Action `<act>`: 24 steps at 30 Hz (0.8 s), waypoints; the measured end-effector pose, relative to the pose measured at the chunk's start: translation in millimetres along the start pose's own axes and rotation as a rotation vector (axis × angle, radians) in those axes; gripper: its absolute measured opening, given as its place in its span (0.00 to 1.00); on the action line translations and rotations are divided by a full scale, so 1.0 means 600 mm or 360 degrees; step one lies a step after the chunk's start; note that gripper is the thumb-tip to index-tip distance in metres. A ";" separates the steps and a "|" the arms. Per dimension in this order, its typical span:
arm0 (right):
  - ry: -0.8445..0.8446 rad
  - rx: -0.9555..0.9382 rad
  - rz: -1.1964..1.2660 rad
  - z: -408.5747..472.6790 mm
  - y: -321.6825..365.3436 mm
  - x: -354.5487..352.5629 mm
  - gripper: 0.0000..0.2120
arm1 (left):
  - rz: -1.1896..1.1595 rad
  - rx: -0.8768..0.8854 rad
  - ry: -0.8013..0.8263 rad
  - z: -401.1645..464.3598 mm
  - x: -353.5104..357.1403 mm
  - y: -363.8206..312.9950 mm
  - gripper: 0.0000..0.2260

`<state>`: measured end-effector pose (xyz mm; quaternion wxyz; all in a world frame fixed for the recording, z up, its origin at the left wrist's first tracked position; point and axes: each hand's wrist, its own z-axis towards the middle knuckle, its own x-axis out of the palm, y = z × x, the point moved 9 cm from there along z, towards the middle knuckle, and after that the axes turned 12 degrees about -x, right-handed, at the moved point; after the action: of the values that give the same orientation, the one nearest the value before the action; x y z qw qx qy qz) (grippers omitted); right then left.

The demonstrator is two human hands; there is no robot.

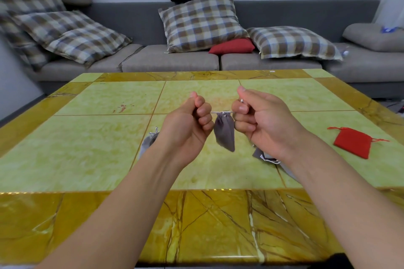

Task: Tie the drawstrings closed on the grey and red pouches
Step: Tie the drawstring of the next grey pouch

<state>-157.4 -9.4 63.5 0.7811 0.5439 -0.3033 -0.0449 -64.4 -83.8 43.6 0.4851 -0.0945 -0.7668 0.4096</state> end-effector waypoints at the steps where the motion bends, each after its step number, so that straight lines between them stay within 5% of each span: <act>1: 0.0002 -0.0004 0.0006 0.001 0.003 0.001 0.17 | 0.0035 0.0018 0.0001 -0.002 0.001 -0.005 0.17; 5: 0.0003 -0.0051 -0.0091 0.002 0.002 -0.008 0.17 | 0.0359 0.0087 -0.0074 -0.008 0.003 -0.004 0.17; 11: 0.0147 -0.0119 -0.0419 -0.006 -0.009 -0.008 0.14 | 0.1611 0.0529 -0.0363 -0.037 0.012 -0.001 0.06; 16: 0.0195 -0.0117 -0.0561 -0.003 -0.007 -0.014 0.03 | 0.2191 0.0739 -0.0472 -0.046 0.010 -0.008 0.02; 24: 0.0401 -0.0297 -0.1280 -0.005 0.009 -0.017 0.06 | 0.2136 0.0615 -0.0346 -0.040 0.001 -0.006 0.07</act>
<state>-165.6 -0.8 63.3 0.7782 0.5471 0.0361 -0.3062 -44.3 -72.9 51.2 0.0565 -0.4176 -0.5006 0.7562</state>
